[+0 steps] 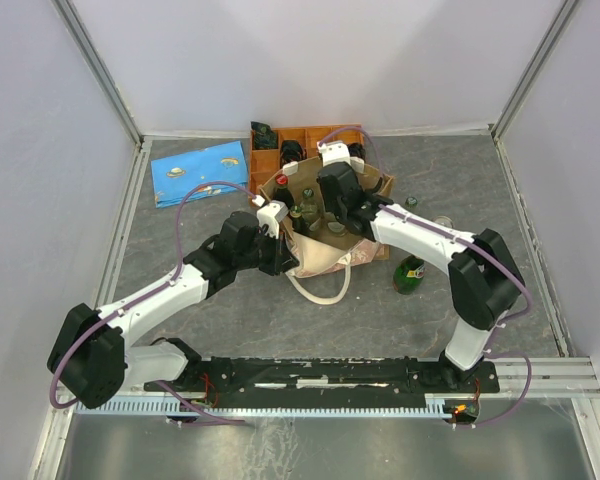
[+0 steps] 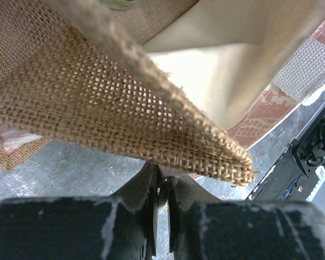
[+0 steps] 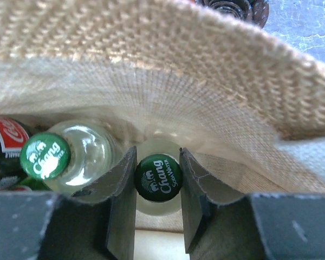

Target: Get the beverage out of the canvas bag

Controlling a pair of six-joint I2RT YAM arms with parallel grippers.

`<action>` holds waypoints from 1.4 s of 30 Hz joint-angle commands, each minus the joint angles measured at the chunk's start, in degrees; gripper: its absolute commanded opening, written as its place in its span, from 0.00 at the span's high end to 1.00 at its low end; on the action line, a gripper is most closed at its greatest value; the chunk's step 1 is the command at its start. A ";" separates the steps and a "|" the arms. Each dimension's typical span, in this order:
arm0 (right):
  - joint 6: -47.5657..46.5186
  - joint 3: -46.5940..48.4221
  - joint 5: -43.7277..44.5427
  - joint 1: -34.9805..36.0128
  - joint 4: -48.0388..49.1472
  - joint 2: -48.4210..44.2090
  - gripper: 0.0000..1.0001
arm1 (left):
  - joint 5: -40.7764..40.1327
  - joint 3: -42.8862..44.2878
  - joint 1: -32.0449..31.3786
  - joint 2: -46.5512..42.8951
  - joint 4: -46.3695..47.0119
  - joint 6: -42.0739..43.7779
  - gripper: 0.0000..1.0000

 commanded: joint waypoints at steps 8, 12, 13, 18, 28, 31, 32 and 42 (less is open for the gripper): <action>-8.89 10.97 -2.47 0.38 4.01 -18.02 1.00 | -0.50 -1.03 -0.18 1.12 -4.40 -0.75 0.97; -11.39 12.60 -1.29 0.41 4.16 -23.06 1.00 | -0.54 -1.11 -0.23 1.34 -4.29 -0.75 0.97; -12.30 12.67 -0.51 0.44 4.33 -24.30 1.00 | -0.50 -1.07 -0.23 1.34 -4.28 -0.73 0.97; -17.89 11.98 7.43 -0.02 6.80 -28.66 1.00 | -0.32 -1.20 -0.18 1.73 -4.07 -0.84 0.97; -7.72 8.87 4.05 -19.48 0.58 -30.82 1.00 | 0.16 -0.55 -0.18 2.23 -3.89 -0.75 0.97; -7.30 8.24 4.32 -22.77 0.34 -30.21 1.00 | 0.32 -0.26 -0.18 2.61 -3.72 -0.84 0.97; -6.83 8.24 4.21 -23.88 0.03 -29.79 1.00 | 0.44 -0.12 -0.18 2.77 -3.71 -0.80 0.97; 0.87 3.85 -2.94 -34.27 -1.54 -23.58 1.00 | 0.68 0.30 -0.18 3.06 -3.68 -0.49 0.97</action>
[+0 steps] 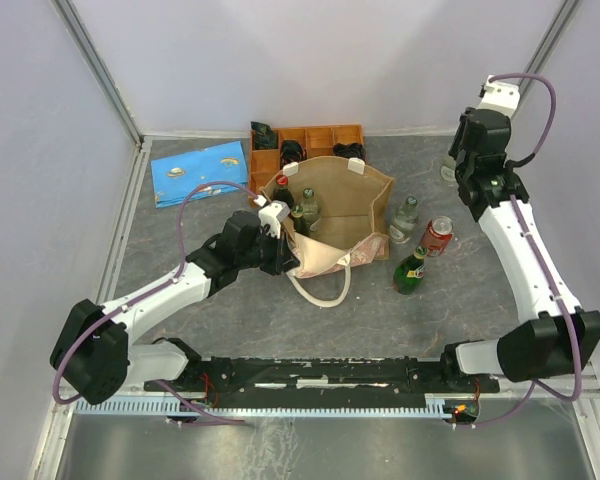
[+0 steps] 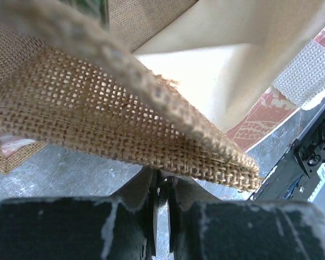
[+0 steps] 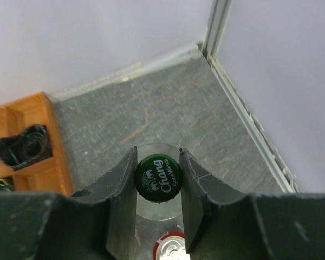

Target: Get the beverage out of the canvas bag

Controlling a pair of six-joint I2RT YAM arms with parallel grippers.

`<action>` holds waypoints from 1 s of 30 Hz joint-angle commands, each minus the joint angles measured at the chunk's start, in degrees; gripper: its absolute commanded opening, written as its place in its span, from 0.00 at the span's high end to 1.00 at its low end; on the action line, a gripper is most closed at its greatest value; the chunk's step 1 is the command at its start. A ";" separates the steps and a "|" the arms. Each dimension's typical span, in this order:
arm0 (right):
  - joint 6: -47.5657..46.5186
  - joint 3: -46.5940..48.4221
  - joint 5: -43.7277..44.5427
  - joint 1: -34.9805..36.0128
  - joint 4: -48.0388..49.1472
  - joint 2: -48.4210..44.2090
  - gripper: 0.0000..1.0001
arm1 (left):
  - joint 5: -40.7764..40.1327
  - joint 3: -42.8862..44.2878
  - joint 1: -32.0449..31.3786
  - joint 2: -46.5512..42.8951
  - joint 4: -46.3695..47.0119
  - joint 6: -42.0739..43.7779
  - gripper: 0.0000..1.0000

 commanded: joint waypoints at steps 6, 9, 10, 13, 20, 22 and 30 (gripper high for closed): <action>4.26 -6.60 -4.69 -3.44 14.76 4.37 1.00 | 0.34 -0.15 -0.18 1.36 -4.41 -0.60 0.97; 3.65 -8.66 -5.70 -3.41 17.70 5.93 1.00 | 0.09 -0.32 -0.19 1.24 -4.42 -0.69 0.97; 3.41 -9.17 -6.03 -3.46 18.51 6.51 1.00 | 0.01 -0.32 -0.20 1.24 -4.49 -0.69 0.97; 2.36 -10.45 -7.23 -3.44 20.69 7.99 1.00 | -0.20 -0.32 -0.18 1.41 -4.47 -0.77 0.97; -1.35 -14.82 -10.20 -3.44 29.48 10.17 1.00 | 0.07 0.40 -0.18 2.32 -4.41 -0.56 0.97; -2.58 -16.39 -10.76 -3.43 32.28 10.64 1.00 | 0.07 0.59 -0.18 2.55 -4.53 -0.51 0.97; -3.04 -20.28 -11.01 -3.42 35.71 11.66 1.00 | 0.08 0.99 -0.22 2.82 -4.74 -0.60 0.97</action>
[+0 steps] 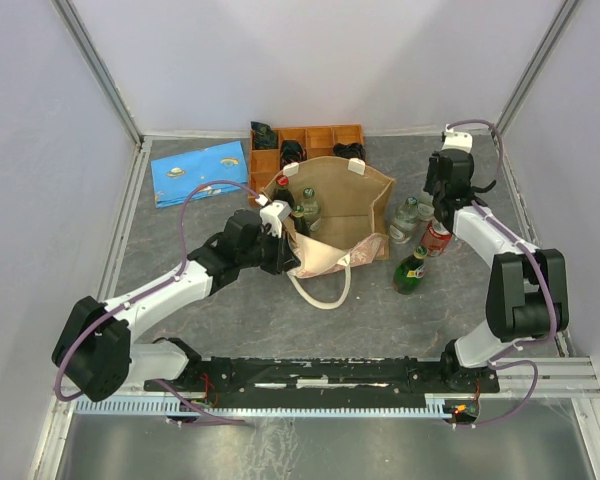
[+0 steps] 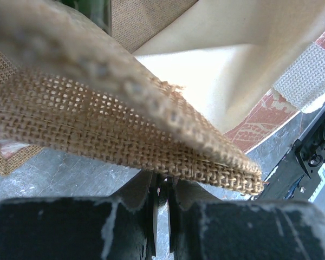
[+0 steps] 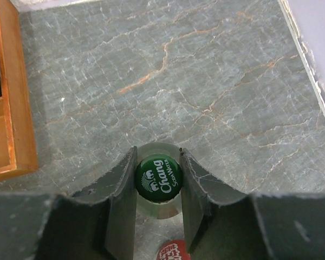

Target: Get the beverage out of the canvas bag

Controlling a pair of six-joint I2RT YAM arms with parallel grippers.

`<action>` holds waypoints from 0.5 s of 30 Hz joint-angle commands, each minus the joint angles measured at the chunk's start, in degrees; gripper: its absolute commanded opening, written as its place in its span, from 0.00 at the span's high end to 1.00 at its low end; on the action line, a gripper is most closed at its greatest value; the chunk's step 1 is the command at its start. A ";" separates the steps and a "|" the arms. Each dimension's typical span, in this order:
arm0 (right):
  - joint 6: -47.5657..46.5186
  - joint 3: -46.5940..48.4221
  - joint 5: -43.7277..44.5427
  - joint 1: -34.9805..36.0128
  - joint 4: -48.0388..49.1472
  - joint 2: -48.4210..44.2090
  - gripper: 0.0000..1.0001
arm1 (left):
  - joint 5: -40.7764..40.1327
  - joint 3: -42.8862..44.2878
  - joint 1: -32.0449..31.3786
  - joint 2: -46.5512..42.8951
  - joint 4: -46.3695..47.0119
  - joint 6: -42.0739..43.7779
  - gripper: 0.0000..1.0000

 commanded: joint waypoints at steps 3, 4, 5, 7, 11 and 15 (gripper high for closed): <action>-0.94 -0.99 -0.64 0.10 12.65 -1.86 1.00 | -0.16 0.43 -0.18 1.72 -4.62 -0.73 0.97; -0.86 -1.43 -0.78 0.12 12.76 -1.86 0.99 | -0.16 0.43 -0.24 1.71 -4.64 -0.77 0.97; -0.86 -1.88 -1.02 0.18 12.77 -1.89 0.97 | -0.16 0.43 -0.19 1.71 -4.57 -0.78 0.97; -0.84 -2.67 -1.58 0.28 12.65 -2.10 0.89 | -0.29 0.43 -0.22 1.58 -4.60 -0.82 0.97; -0.96 -3.63 -1.13 0.83 11.30 -2.82 0.48 | -0.19 0.27 -0.18 1.49 -4.65 -0.94 0.97; -1.21 -4.36 -0.52 1.66 10.50 -3.80 0.27 | 0.01 0.25 -0.18 1.45 -4.57 -0.95 0.97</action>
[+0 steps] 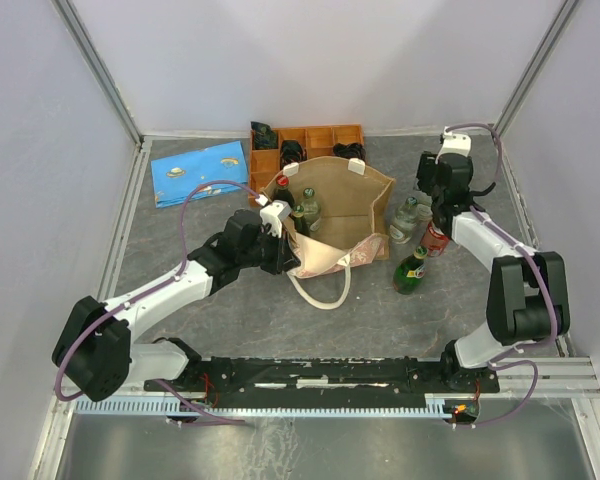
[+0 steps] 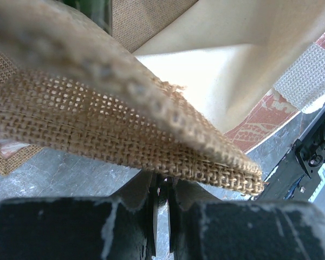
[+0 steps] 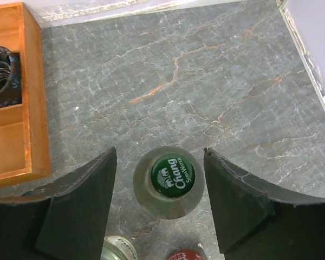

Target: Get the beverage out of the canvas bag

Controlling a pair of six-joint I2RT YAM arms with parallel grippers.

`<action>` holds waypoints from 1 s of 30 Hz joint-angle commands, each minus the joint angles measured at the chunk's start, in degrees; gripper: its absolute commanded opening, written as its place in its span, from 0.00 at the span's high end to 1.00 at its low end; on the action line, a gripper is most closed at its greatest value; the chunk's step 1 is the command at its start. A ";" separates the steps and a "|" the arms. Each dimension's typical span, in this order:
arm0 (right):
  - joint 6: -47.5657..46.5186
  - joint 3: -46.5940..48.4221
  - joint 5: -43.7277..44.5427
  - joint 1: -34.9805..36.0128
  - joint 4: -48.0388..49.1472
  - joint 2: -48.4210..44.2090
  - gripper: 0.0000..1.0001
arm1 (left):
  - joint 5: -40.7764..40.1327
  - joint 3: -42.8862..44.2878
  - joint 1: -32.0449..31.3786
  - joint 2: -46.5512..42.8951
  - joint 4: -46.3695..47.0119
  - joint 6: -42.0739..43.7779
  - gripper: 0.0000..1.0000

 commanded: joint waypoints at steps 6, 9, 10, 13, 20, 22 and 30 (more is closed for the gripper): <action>-1.74 0.87 2.69 2.82 2.32 -6.43 0.23 | -0.06 -0.12 -0.19 0.88 -4.38 -0.95 0.97; -0.84 5.28 4.78 5.20 -3.45 -9.96 0.22 | -0.12 -0.34 -0.24 0.21 -4.40 -1.11 0.97; 0.16 7.27 5.13 6.21 -6.08 -11.20 0.20 | -0.20 -0.46 -0.22 -0.02 -4.53 -1.27 0.97; 2.21 15.04 5.41 10.47 -14.77 -13.88 0.01 | -0.25 -0.60 -0.20 -0.63 -4.47 -1.67 0.97; -0.41 25.87 2.60 24.25 -22.40 -17.52 0.01 | -0.17 -0.91 -0.18 -1.07 -4.53 -2.28 0.97; -0.07 27.14 -0.21 26.87 -23.71 -17.49 0.04 | -0.17 -1.08 -0.23 -1.56 -4.46 -2.59 0.97; 0.08 27.01 -8.41 34.83 -27.07 -11.18 0.35 | -0.21 -1.78 -0.18 -3.33 -4.48 -3.91 0.97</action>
